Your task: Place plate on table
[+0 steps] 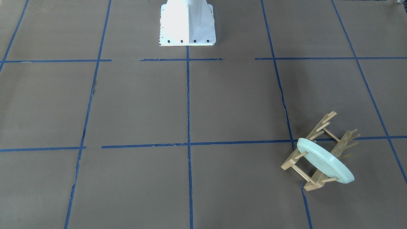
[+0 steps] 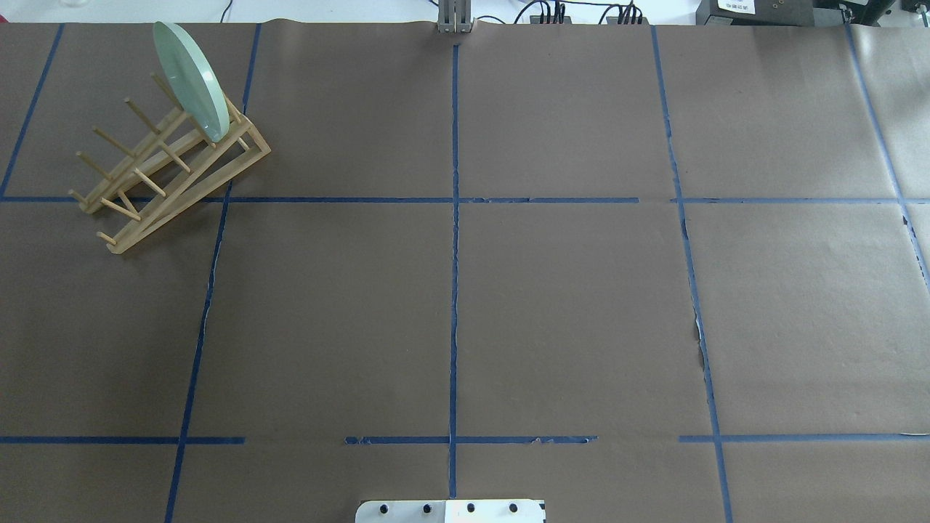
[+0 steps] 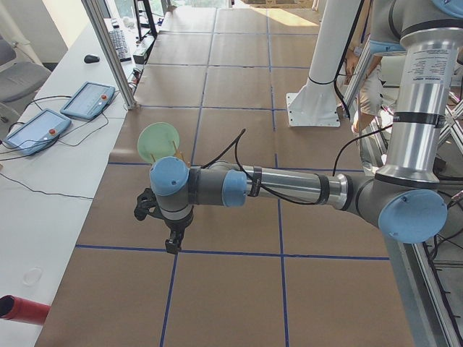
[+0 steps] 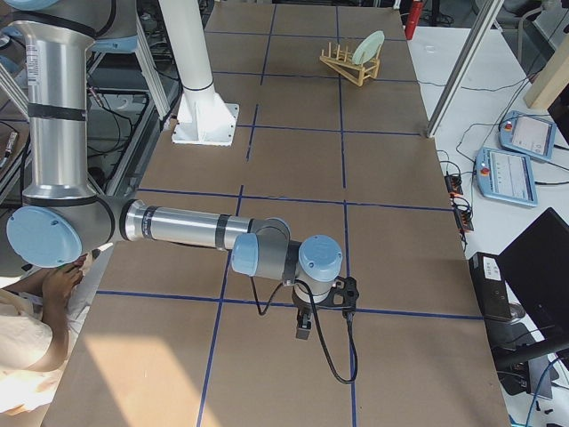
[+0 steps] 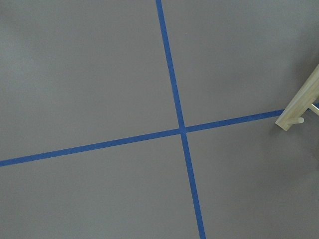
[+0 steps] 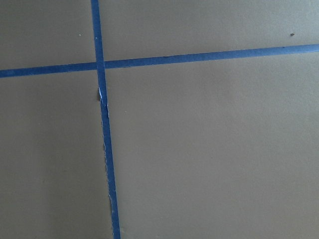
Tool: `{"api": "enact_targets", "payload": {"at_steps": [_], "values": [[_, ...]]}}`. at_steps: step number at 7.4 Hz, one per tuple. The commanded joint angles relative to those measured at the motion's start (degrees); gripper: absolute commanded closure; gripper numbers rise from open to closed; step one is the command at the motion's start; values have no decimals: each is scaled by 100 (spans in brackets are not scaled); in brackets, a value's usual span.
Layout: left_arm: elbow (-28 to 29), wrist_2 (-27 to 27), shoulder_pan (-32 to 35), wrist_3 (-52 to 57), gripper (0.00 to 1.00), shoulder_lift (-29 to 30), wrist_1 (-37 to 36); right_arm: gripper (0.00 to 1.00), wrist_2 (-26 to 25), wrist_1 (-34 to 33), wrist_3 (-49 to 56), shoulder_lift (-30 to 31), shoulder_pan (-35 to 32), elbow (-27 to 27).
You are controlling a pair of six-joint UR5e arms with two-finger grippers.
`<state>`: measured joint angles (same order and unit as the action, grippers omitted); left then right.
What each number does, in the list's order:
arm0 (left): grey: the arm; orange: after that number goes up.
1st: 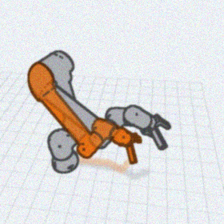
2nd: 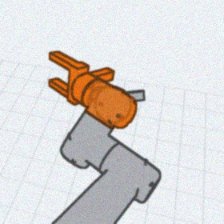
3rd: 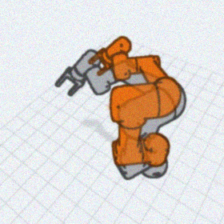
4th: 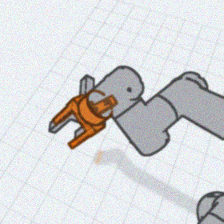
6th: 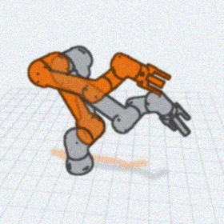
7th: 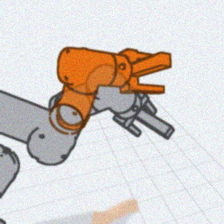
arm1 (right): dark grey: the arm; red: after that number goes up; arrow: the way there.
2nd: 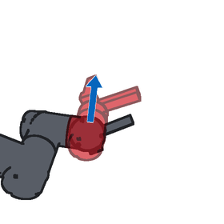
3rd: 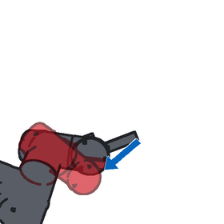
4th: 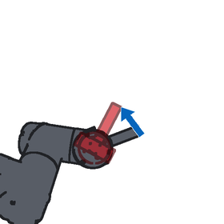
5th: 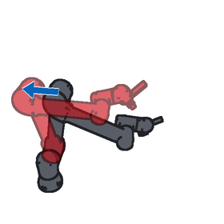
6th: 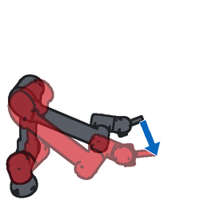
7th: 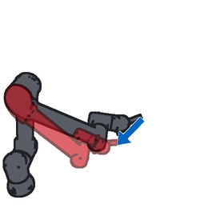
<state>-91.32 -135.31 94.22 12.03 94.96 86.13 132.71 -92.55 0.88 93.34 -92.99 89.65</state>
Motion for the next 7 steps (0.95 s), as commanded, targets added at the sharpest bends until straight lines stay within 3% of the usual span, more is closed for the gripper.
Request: {"api": "enact_targets", "payload": {"at_steps": [1,4,5,7], "values": [[0,-4,-9,1,0,-4,9,0,0,0,0,0,0,0],[-44,-22,-79,-16,0,274,183,0,0,0,0,0,0,0],[52,-22,-79,-34,0,408,863,0,0,0,0,0,0,0],[952,-39,-123,-391,0,566,3259,0,0,0,0,0,0,0]]}}
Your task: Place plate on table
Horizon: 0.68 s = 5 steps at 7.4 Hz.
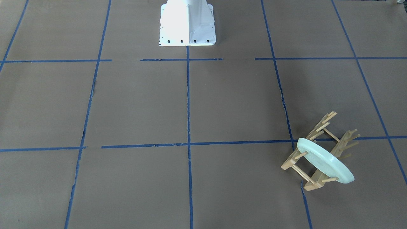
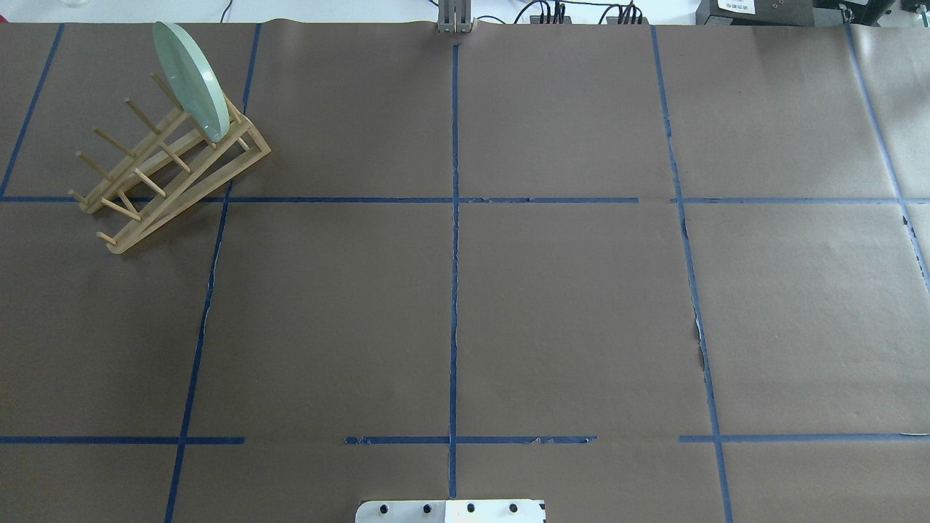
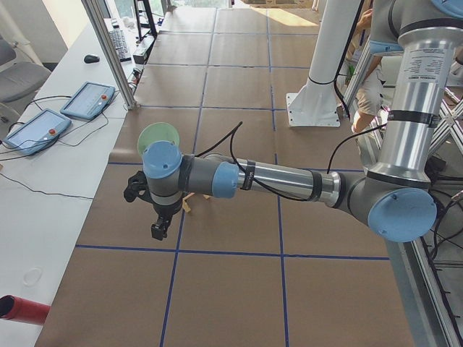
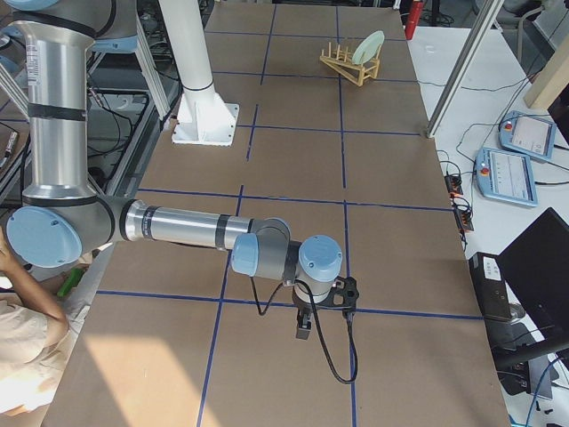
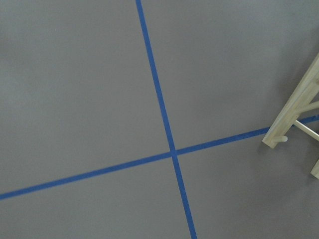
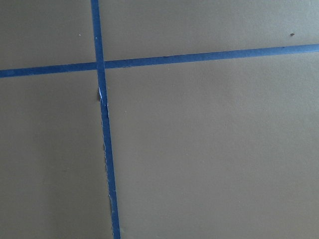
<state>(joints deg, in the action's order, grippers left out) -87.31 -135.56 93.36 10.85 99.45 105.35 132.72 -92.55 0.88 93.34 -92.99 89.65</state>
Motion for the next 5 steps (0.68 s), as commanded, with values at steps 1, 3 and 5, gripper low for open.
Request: {"api": "enact_targets", "payload": {"at_steps": [1,3,5], "values": [[931,-58,-411,-1999,0,588,1530,0,0,0,0,0,0,0],[864,-154,-1105,-4405,0,1039,2126,0,0,0,0,0,0,0],[882,-147,-1731,-7214,0,1374,3485,0,0,0,0,0,0,0]]}}
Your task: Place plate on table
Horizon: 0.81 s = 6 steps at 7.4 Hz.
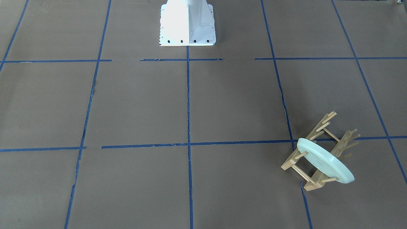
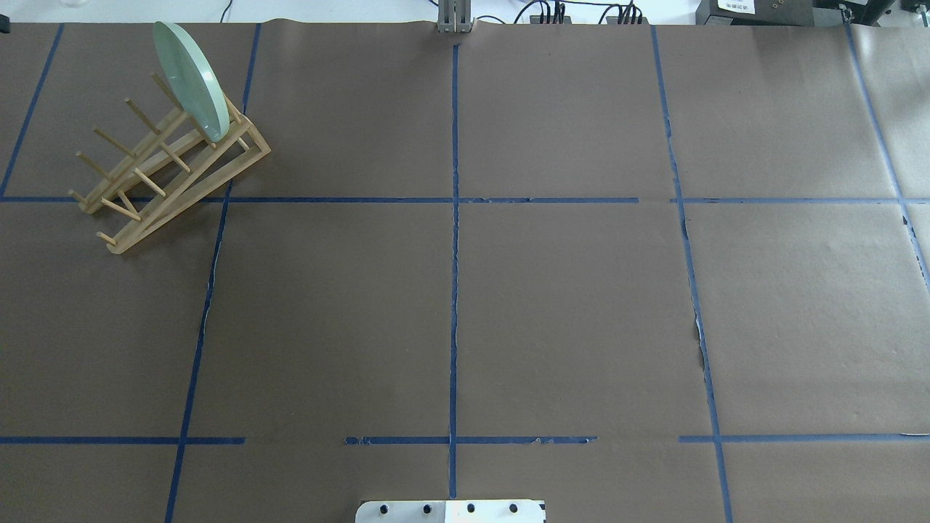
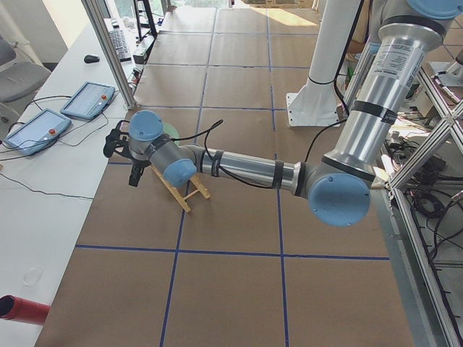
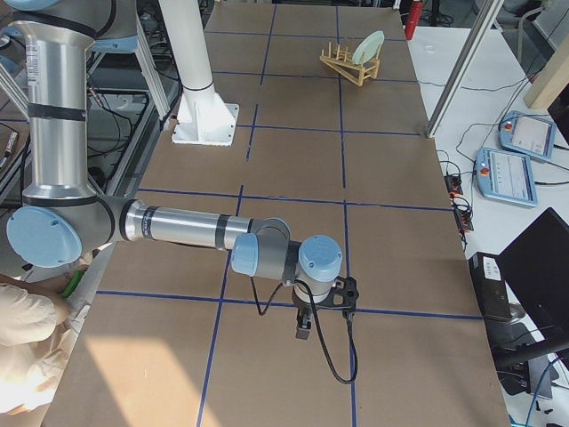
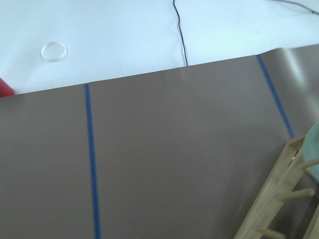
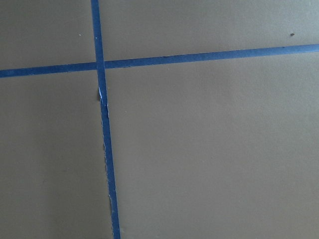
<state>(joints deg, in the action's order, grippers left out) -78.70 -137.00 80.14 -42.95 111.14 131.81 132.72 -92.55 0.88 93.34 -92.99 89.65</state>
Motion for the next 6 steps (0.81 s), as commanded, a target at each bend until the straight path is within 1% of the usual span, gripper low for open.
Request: {"api": "enact_targets", "payload": {"at_steps": [1,2,3,4,5,6], "values": [[39,7,-455,-3197,0,267,1264,0,0,0,0,0,0,0],[66,68,-542,-4551,0,346,1434,0,0,0,0,0,0,0],[74,486,-813,-5635,0,408,1662,0,0,0,0,0,0,0],[153,1064,-1155,-6298,0,452,1977,0,0,0,0,0,0,0],[310,1409,-1367,-6723,0,539,2250,0,0,0,0,0,0,0],[408,1422,-1378,-6762,0,584,2270,0,0,0,0,0,0,0]]}}
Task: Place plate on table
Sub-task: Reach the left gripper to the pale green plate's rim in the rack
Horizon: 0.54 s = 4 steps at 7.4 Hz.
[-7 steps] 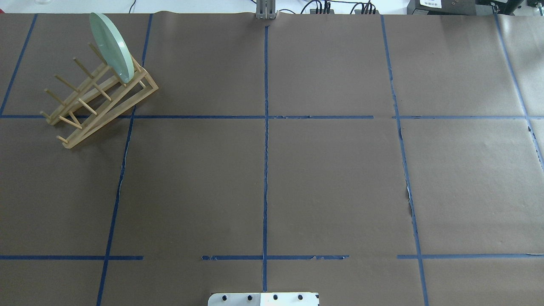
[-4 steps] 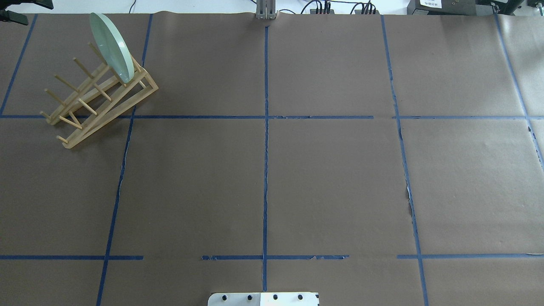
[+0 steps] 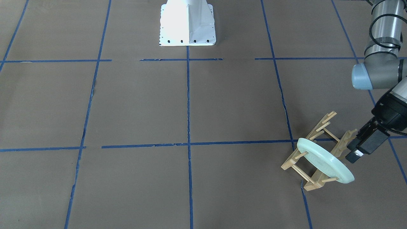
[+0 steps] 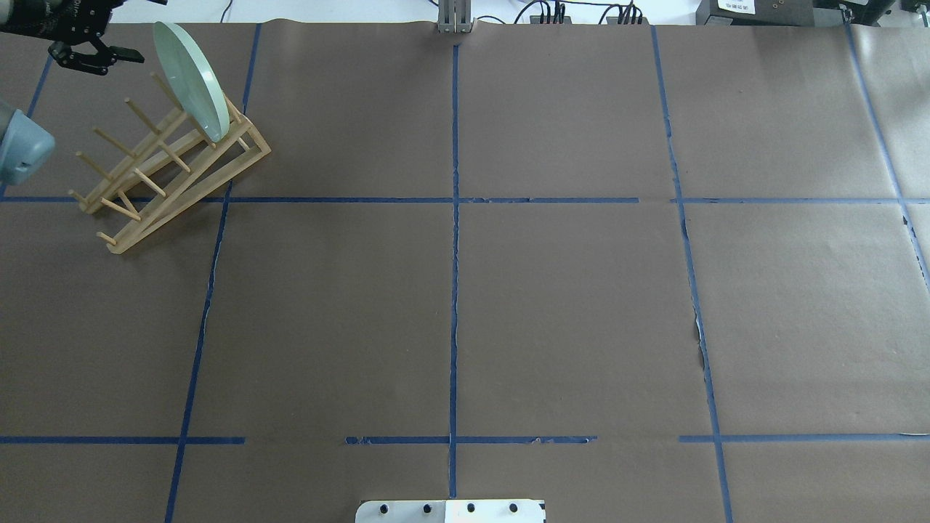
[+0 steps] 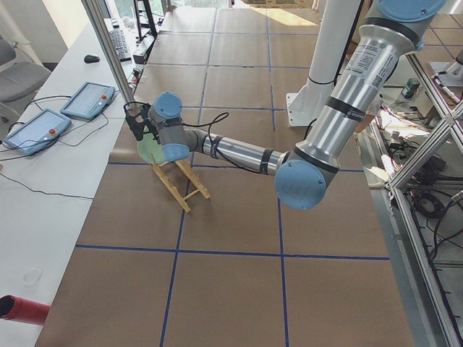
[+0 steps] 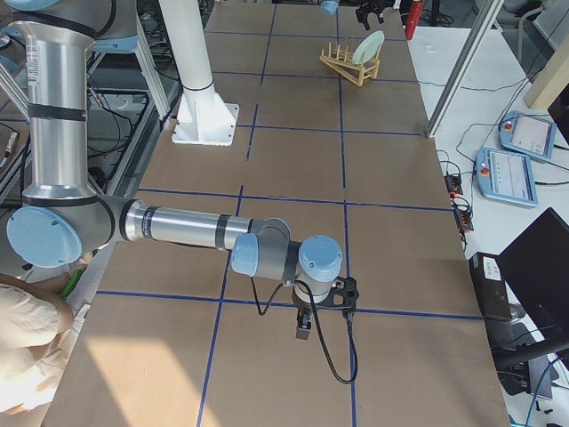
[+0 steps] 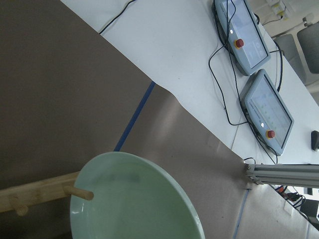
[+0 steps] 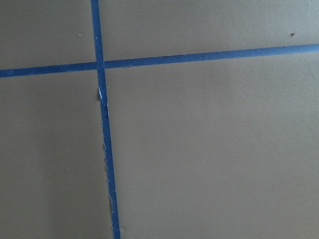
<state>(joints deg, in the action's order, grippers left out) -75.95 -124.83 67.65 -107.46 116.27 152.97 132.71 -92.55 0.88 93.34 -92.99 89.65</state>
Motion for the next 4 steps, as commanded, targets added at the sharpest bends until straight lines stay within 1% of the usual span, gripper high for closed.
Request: {"api": "enact_targets", "payload": {"at_steps": [1,2,3,4], "values": [[142,231,-129,-311,0,62,154,0,0,0,0,0,0,0],[160,231,-129,-320,16,71,154,0,0,0,0,0,0,0],[168,231,-129,-346,19,62,154,0,0,0,0,0,0,0],[203,301,-129,-451,19,71,154,0,0,0,0,0,0,0]]}}
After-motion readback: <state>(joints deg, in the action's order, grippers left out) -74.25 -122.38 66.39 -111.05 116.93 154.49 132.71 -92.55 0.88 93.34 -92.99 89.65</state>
